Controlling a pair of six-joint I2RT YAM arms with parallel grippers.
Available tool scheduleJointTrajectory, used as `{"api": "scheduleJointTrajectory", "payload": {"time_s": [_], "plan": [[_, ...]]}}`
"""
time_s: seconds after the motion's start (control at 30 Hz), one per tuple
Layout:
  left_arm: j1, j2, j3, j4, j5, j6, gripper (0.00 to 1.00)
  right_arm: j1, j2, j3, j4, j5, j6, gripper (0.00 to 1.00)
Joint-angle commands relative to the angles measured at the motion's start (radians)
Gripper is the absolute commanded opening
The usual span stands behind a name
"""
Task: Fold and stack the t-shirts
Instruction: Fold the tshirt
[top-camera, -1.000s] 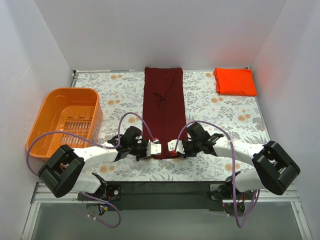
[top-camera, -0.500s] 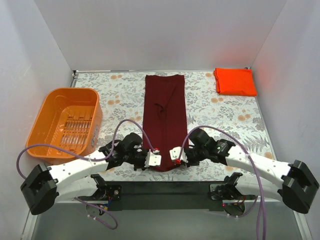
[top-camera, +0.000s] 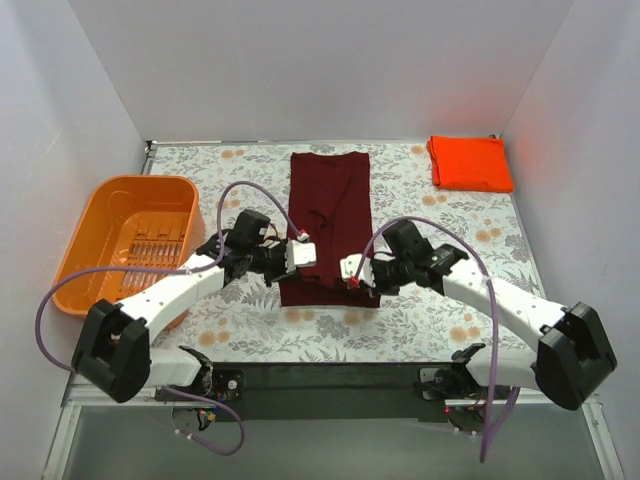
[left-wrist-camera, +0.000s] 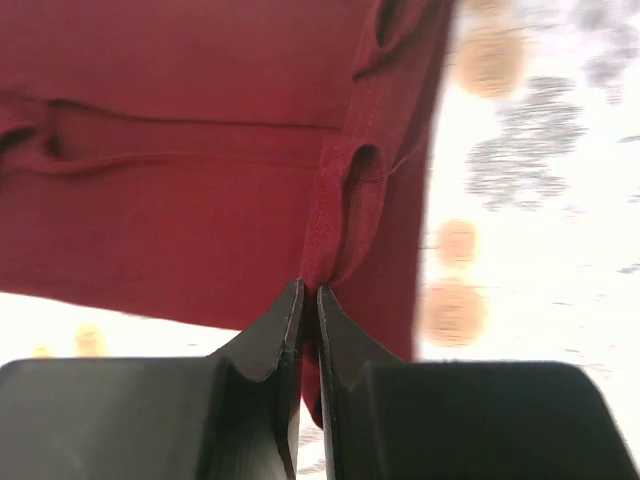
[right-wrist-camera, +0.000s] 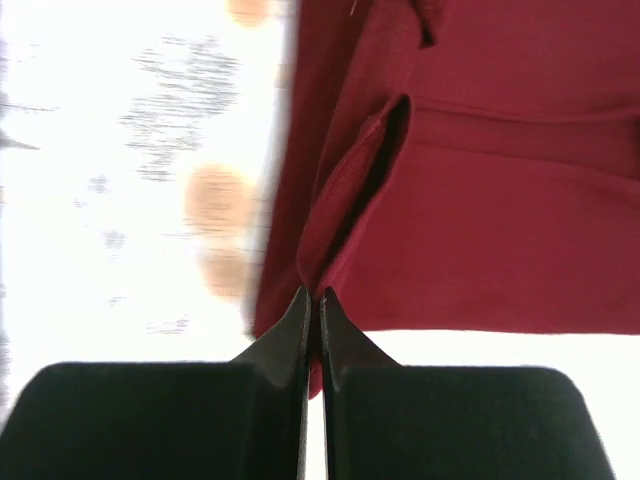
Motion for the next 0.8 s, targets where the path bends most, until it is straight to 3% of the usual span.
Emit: {"api": "scheduleJointTrajectory", "payload": {"time_s": [0.0,0.27,0.53,0.77], "plan": [[0.072,0.086,0.086,0.054,0.04,0.12,0.0,-0.087,0.084,0.105,0.008,-0.038,-0.128,0.01],[0.182,0.367,0.303,0.104,0.072,0.216,0.0,-0.213,0.353,0.31,0.027,-0.067,-0.32,0.01],[0.233,0.583,0.505,0.113,0.08,0.282,0.0,-0.279,0.604,0.558,0.034,-0.083,-0.371,0.01],[0.247,0.697,0.6,0.153,0.071,0.282,0.0,-0.309,0.722,0.654,0.035,-0.083,-0.386,0.01]]}}
